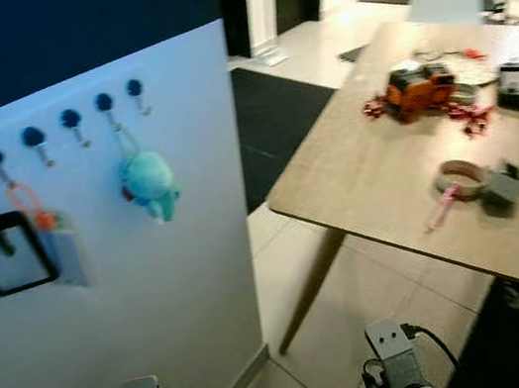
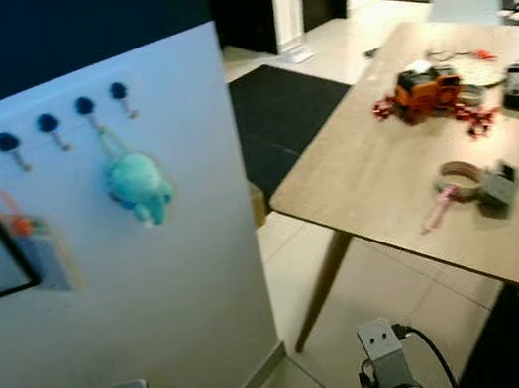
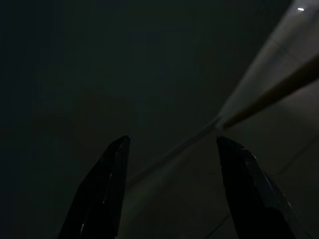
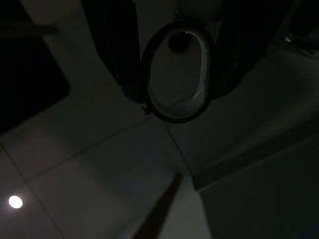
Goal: Hang keys on a hook
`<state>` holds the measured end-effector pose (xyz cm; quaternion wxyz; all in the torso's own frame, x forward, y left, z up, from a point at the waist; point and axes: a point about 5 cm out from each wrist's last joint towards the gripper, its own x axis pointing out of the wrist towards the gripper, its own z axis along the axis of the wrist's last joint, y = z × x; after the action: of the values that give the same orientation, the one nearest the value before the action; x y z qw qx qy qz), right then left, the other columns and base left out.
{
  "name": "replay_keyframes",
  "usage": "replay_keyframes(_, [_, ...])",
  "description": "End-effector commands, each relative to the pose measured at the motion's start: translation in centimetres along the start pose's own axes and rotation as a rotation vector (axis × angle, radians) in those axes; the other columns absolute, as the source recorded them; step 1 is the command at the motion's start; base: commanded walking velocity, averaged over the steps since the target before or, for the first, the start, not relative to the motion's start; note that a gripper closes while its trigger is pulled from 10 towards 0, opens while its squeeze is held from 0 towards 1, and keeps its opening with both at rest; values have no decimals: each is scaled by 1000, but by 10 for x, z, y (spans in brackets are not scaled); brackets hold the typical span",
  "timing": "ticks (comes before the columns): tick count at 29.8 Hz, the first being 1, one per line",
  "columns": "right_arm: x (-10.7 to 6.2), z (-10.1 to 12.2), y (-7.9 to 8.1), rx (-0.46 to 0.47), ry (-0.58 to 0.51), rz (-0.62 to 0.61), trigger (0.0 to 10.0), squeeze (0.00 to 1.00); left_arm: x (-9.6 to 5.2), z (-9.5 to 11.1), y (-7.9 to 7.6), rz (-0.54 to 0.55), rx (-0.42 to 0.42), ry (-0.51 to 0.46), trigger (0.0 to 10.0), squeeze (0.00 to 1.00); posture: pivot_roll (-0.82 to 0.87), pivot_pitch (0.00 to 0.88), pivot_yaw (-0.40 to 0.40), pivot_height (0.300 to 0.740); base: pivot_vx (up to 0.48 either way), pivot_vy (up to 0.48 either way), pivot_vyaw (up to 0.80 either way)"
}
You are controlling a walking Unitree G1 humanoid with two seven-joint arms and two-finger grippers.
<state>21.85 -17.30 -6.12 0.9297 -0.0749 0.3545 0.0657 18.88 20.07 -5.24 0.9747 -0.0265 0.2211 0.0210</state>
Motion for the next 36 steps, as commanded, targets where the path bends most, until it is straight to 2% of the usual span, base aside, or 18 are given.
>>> replay_keyframes(1, [-1, -3, 1, -11, 6, 6, 10000, 0, -4, -9, 1, 21, -22, 46, 10000, 0, 64, 21, -34, 740, 0, 0, 800])
replay_keyframes(5, [-1, -3, 1, -19, 6, 10, 10000, 0, -6, -13, 1, 30, -27, 80, 10000, 0, 65, 22, -35, 740, 0, 0, 800])
replay_keyframes(14, [0, -1, 2, -32, 6, 21, 10000, 0, -8, -10, 5, 37, 1, 40, 10000, 0, 77, 36, -46, 740, 0, 0, 800])
replay_keyframes(23, [0, -1, 5, -35, 9, 31, 10000, 0, -10, -12, 7, 46, 14, 46, 10000, 0, 84, 40, -49, 740, 0, 0, 800])
replay_keyframes(27, [0, -1, 6, -34, 10, 37, 10000, 0, -10, -18, 7, 34, 47, 105, 10000, 0, 91, 45, -48, 740, 0, 0, 800])
replay_keyframes(28, [0, -1, 7, -33, 11, 39, 10000, 0, -10, -25, 4, 11, 49, 194, 10000, 0, 91, 46, -47, 740, 0, 0, 800])
replay_keyframes(29, [0, -2, 7, -32, 12, 40, 10000, 0, -10, -27, 4, 3, 47, 209, 10000, 0, 91, 46, -47, 740, 0, 0, 800])
replay_keyframes(36, [0, -3, 10, -30, 14, 43, 10000, 0, -9, -18, 1, -11, 62, 109, 10000, 0, 87, 48, -45, 740, 0, 0, 800])
